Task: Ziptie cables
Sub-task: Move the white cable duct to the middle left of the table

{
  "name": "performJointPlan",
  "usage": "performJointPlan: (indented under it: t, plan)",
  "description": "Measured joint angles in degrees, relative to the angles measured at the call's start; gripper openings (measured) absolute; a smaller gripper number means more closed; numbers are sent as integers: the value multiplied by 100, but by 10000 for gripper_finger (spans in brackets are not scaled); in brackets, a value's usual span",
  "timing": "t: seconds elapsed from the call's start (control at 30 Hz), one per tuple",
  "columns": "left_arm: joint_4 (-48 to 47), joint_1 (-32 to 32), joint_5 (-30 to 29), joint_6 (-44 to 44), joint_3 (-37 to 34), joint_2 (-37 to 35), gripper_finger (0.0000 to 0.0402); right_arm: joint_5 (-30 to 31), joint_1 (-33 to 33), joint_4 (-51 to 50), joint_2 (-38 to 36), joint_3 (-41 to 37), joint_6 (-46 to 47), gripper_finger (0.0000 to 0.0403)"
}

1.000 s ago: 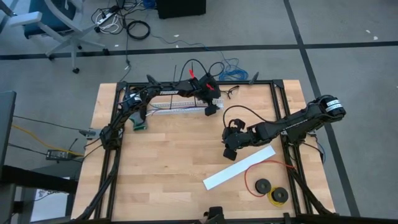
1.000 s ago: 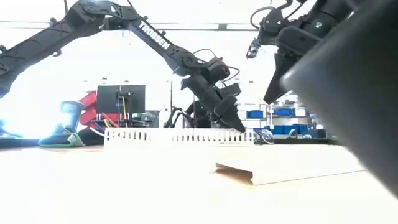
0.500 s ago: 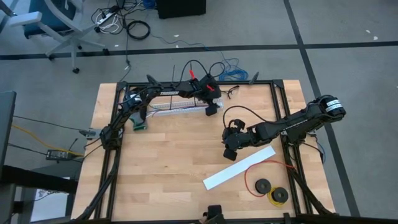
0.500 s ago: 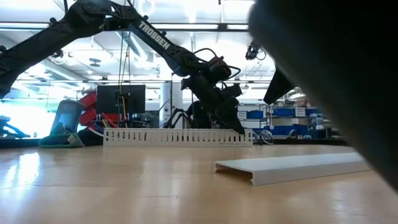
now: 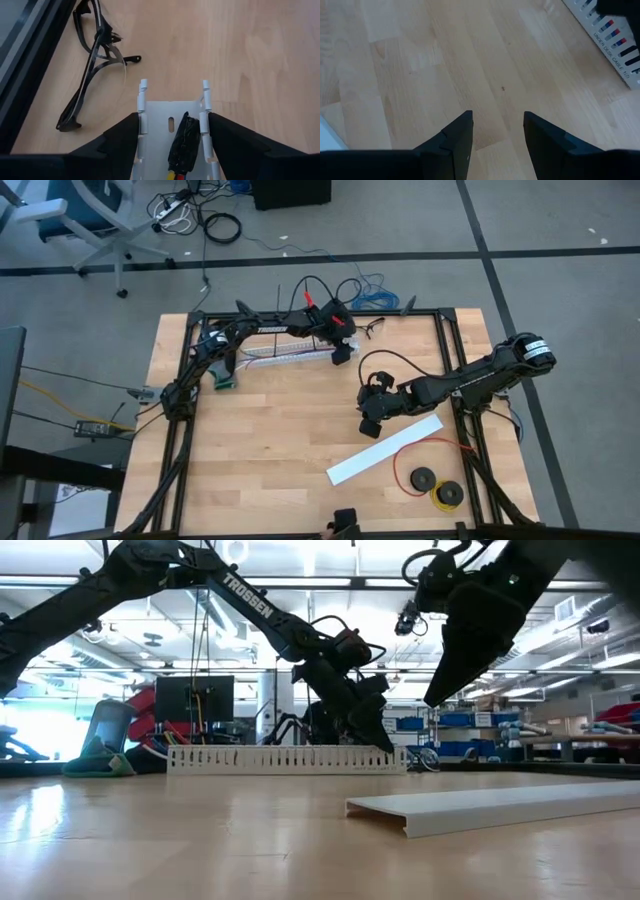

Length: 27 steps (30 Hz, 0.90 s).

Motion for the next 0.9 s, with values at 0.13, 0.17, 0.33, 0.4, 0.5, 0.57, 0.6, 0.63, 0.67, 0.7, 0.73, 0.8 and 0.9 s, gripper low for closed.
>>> performJointPlan:
  t: [0.13, 0.17, 0.33, 0.4, 0.5, 0.57, 0.6, 0.63, 0.67, 0.7, 0.73, 0.8, 0.9]
  plan:
    - [-156, 0, 357, -18, 252, -66, 242, -2, 0, 0, 0, -2, 2, 162]
    - [-294, 2, 500, -20, 362, -72, 242, -1, 0, 0, 0, -2, 2, 162]
    - [-833, 8, 703, 5, 676, -96, 242, -2, 0, 0, 0, -2, 4, 162]
    - [-1008, 31, 705, 4, 671, -157, 241, -2, 0, -2, 0, -2, 4, 162]
    - [-1363, 74, 746, 41, 671, -262, 241, -3, 1, -7, 0, -2, 7, 162]
    - [-1594, 95, 762, 84, 671, -278, 241, -4, 2, -18, 0, -2, 15, 162]
    - [-1743, 101, 784, 126, 663, -278, 241, -4, 2, -22, 0, -2, 15, 162]
    - [-1821, 103, 830, 151, 629, -283, 241, -4, 6, -22, 0, -2, 17, 162]
    - [-1796, 103, 887, 157, 566, -321, 241, -4, 7, -23, 0, -2, 32, 162]
    - [-1772, 97, 983, 153, 501, -348, 241, -4, 7, -26, 0, -2, 47, 162]
    - [-1738, 82, 1057, 144, 446, -370, 241, -4, 7, -26, 0, -2, 52, 162]
    - [-1716, 34, 1187, 62, 354, -376, 241, -9, 22, -26, -2, -2, 55, 162]
    - [-1611, -146, 1248, 14, 143, -430, 241, -15, 57, -26, -2, -2, 60, 162]
